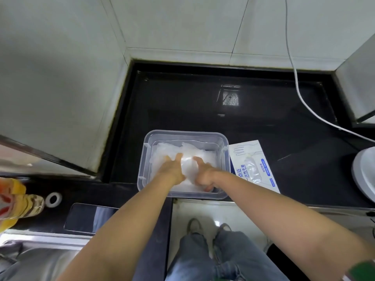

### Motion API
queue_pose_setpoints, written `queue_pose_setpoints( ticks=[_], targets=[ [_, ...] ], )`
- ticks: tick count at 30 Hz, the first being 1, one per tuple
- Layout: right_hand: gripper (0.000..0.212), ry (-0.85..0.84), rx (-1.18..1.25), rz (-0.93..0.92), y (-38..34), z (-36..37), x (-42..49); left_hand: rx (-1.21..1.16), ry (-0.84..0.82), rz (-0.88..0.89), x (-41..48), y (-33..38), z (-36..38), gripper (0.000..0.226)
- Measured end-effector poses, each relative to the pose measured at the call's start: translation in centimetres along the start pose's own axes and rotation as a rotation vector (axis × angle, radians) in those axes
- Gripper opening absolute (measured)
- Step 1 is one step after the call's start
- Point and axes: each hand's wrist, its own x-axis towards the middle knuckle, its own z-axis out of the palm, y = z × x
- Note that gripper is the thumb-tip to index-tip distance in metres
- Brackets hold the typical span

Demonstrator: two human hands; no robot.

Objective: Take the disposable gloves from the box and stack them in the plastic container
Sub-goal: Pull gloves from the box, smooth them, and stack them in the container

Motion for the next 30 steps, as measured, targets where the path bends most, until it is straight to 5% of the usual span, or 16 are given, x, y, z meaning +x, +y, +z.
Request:
queue_pose_setpoints(
  ticks=[6,12,16,19,23,26,30],
  targets=[
    [0.099,0.02,0.091,0.069,0.0,-0.3,0.2,0.098,-0.047,-0.092,0.6,-1.5,1.0,0.107],
    [0.084,0.075,0.151,0.019,-0.7,-0.8,-0.9,0.14,0.078,-0.041,-1.1,-1.0,0.3,0.078],
    [0.03,0.384,0.368,-0.41,-1.1,-3.4,-3.1,0.091,0.357,-0.006,-2.8,0.5,-1.0,0.036],
    [0.022,0.718,0.424,-0.585,0.8,-6.1,-5.2,0.002,0.539,0.0,-4.3,2.4,-1.6,0.026],
    [0.02,0.849,0.263,-0.352,7.2,-7.8,-5.7,-0.131,0.677,0.055,-6.9,6.6,-1.5,0.024],
    [0.024,0.722,0.037,-0.17,12.2,-6.5,-5.7,-0.211,0.69,0.168,-8.4,9.8,-0.6,0.018],
    [0.021,0.622,-0.18,-0.185,15.5,-4.3,-6.1,-0.257,0.667,0.38,-10.7,14.1,1.8,0.011]
  ],
)
